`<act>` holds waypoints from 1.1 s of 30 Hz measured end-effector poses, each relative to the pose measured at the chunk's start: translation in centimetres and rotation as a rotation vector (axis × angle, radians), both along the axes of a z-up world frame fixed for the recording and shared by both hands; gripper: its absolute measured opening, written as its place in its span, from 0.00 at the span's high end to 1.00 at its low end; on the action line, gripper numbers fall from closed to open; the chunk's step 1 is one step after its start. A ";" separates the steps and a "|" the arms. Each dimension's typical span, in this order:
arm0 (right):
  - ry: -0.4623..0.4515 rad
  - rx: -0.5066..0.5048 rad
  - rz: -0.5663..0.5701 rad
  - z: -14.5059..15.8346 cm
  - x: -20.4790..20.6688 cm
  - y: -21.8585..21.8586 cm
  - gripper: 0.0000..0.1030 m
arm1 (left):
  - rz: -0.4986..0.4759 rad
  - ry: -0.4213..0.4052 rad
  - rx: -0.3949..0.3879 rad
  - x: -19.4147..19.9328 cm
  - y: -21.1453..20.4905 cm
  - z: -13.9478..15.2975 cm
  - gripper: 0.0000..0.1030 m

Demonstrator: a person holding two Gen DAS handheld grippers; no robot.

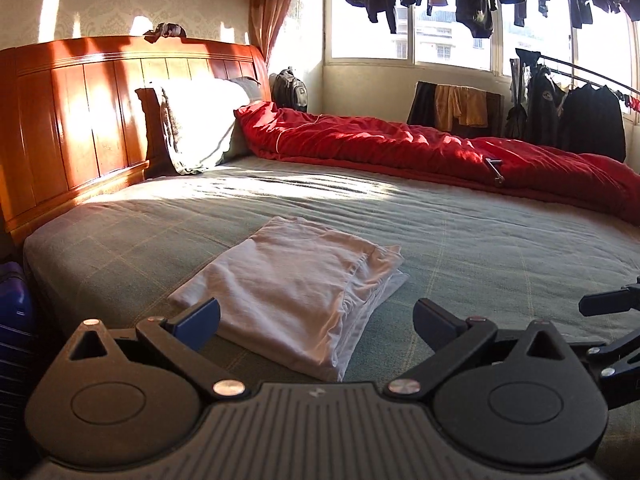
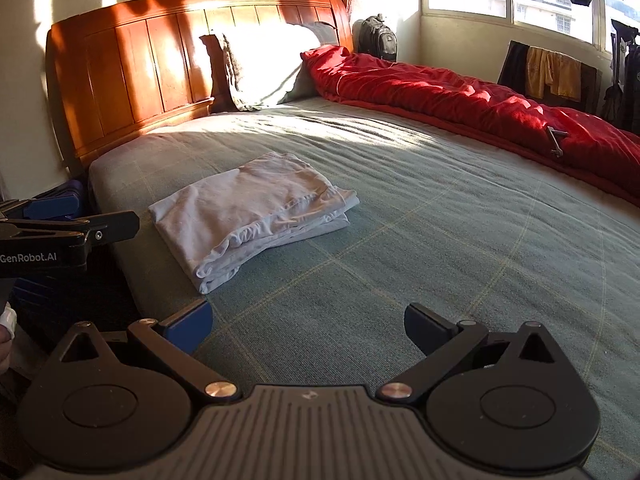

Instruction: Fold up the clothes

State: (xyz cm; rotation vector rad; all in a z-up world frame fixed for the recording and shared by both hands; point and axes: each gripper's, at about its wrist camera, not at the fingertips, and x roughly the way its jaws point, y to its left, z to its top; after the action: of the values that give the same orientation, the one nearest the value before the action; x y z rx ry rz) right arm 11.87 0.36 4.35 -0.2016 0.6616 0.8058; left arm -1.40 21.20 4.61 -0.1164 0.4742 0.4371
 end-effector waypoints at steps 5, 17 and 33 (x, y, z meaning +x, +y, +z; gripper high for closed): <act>0.010 -0.025 0.015 -0.4 -1.0 1.0 0.00 | 0.010 0.004 -0.026 -2.0 -0.3 0.1 0.01; 0.013 -0.054 -0.002 -1.0 -4.4 1.9 0.00 | 0.036 0.048 -0.031 -5.9 -1.9 0.8 0.01; -0.013 -0.073 0.038 -0.1 -9.4 3.2 0.00 | 0.085 0.086 -0.119 -10.3 -1.2 0.2 0.01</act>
State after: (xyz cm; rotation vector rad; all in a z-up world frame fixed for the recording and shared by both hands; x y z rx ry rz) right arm 2.50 3.59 4.26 -0.2865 0.6768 0.8170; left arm -11.66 19.95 4.79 -0.2338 0.5811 0.4988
